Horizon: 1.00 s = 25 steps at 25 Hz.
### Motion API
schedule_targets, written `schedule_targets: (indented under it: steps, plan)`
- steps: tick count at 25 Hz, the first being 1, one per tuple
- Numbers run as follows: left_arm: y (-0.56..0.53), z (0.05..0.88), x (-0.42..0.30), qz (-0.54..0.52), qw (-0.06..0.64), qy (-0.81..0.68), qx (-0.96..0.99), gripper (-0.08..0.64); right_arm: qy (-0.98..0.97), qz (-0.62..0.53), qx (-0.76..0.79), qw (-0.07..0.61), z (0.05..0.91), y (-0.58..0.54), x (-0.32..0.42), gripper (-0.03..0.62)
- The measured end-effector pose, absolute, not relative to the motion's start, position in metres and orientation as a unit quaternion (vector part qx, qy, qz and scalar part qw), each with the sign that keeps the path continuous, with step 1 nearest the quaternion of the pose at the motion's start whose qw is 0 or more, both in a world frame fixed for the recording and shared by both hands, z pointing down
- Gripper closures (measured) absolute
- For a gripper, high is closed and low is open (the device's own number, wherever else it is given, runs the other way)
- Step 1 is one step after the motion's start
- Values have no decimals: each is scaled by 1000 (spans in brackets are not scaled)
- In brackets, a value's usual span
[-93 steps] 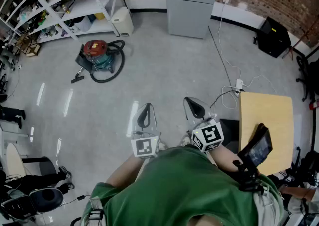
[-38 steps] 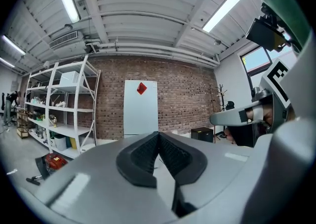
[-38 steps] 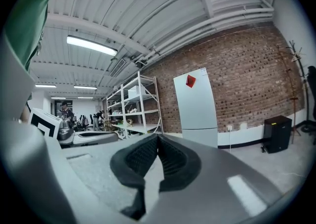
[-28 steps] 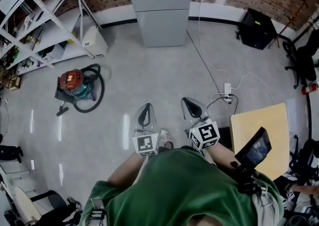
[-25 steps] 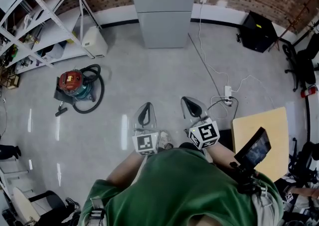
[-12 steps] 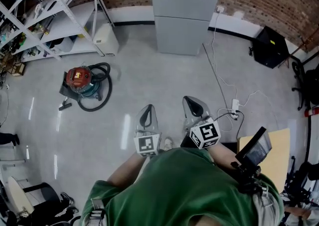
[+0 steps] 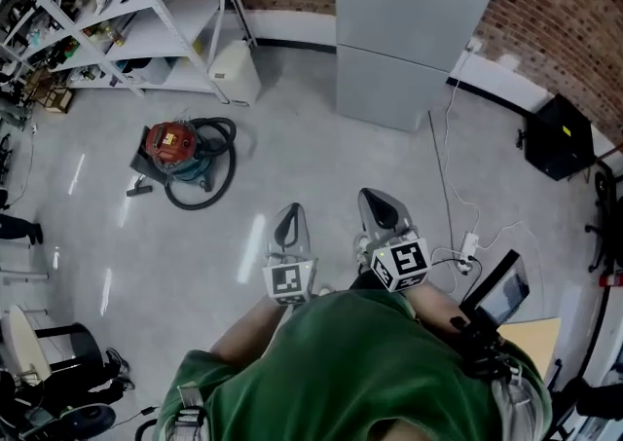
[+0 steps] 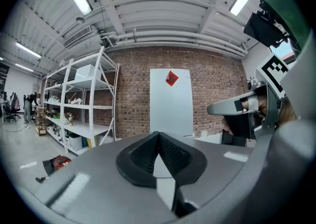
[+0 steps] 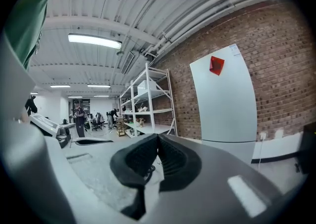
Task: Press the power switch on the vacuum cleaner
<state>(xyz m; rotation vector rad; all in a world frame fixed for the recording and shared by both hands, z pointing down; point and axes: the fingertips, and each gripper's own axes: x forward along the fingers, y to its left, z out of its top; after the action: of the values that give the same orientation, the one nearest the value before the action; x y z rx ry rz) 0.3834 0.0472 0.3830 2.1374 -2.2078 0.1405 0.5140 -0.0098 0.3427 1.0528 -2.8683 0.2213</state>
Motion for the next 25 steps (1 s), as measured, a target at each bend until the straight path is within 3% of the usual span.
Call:
schedule_targets:
  steps: [25]
  plan:
    - [-91,381,310,60,48,-853,516,552,-989,96,95,55,373,-181,391,589]
